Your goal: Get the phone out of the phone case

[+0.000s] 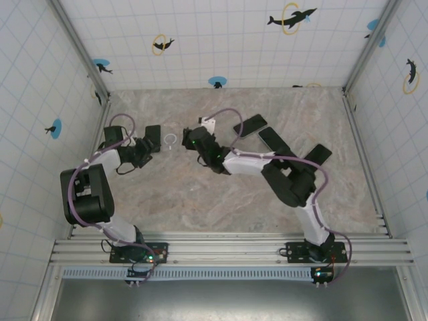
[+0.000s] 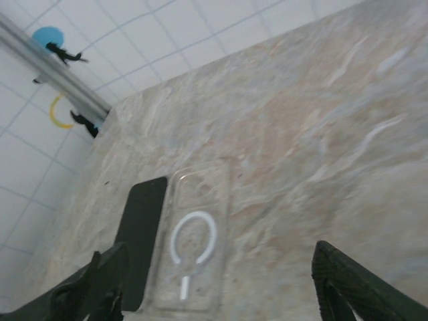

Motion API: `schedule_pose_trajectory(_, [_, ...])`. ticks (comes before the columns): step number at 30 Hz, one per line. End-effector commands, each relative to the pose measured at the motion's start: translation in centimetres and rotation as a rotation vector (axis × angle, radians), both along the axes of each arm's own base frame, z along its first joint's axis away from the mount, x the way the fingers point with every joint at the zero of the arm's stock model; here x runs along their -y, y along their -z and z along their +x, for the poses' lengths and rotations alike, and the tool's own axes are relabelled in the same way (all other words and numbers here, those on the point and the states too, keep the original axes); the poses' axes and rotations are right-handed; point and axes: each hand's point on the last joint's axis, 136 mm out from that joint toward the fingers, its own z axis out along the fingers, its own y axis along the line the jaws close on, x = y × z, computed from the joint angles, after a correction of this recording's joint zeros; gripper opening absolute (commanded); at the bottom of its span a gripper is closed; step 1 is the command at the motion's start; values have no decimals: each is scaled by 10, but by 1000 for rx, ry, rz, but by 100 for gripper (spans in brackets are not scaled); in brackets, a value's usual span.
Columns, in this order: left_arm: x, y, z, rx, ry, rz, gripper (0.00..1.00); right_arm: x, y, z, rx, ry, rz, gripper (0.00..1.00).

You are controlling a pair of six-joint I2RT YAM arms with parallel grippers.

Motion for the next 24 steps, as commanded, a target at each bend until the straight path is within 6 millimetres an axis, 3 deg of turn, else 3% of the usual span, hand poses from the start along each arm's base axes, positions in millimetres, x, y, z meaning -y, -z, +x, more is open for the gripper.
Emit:
schedule_pose_trajectory(1, [6, -14, -2, 28, 9, 7, 75, 51, -4, -3, -36, 6, -157, 77])
schedule_pose_trajectory(9, [19, -24, -10, 51, 39, 8, 82, 148, 4, 0, -196, 136, -227, 84])
schedule_pose_trajectory(13, [26, -27, -12, 65, 40, -7, 87, 193, 14, 4, -292, 288, -180, 89])
schedule_pose_trajectory(17, [31, -29, -12, 74, 38, -40, 90, 215, 16, 10, -339, 375, -142, 93])
schedule_pose_trajectory(19, [33, -32, -12, 82, 45, -42, 94, 218, 20, 15, -355, 383, -119, 99])
schedule_pose_trajectory(24, [35, -35, -14, 98, 55, -40, 96, 215, 30, 29, -388, 369, -68, 100])
